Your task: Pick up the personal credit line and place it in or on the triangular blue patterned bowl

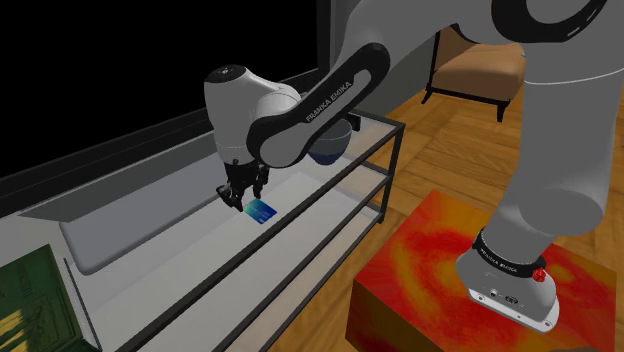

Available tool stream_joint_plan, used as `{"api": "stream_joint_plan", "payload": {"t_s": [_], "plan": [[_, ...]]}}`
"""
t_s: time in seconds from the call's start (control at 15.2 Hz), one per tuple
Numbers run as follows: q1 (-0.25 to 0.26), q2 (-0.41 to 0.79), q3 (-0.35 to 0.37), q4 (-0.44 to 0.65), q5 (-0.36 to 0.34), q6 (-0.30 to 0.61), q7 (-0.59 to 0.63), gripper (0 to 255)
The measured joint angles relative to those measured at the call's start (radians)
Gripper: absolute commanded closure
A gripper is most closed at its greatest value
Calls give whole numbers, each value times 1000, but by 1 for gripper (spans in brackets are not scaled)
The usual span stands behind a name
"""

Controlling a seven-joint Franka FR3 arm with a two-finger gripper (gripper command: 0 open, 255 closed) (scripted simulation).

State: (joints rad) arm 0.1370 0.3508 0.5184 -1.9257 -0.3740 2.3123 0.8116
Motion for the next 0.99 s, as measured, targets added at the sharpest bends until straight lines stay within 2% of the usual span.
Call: {"api": "stream_joint_plan", "payload": {"t_s": [0.99], "plan": [[-23, -86, 31, 64, 79, -136, -62, 255]]}}
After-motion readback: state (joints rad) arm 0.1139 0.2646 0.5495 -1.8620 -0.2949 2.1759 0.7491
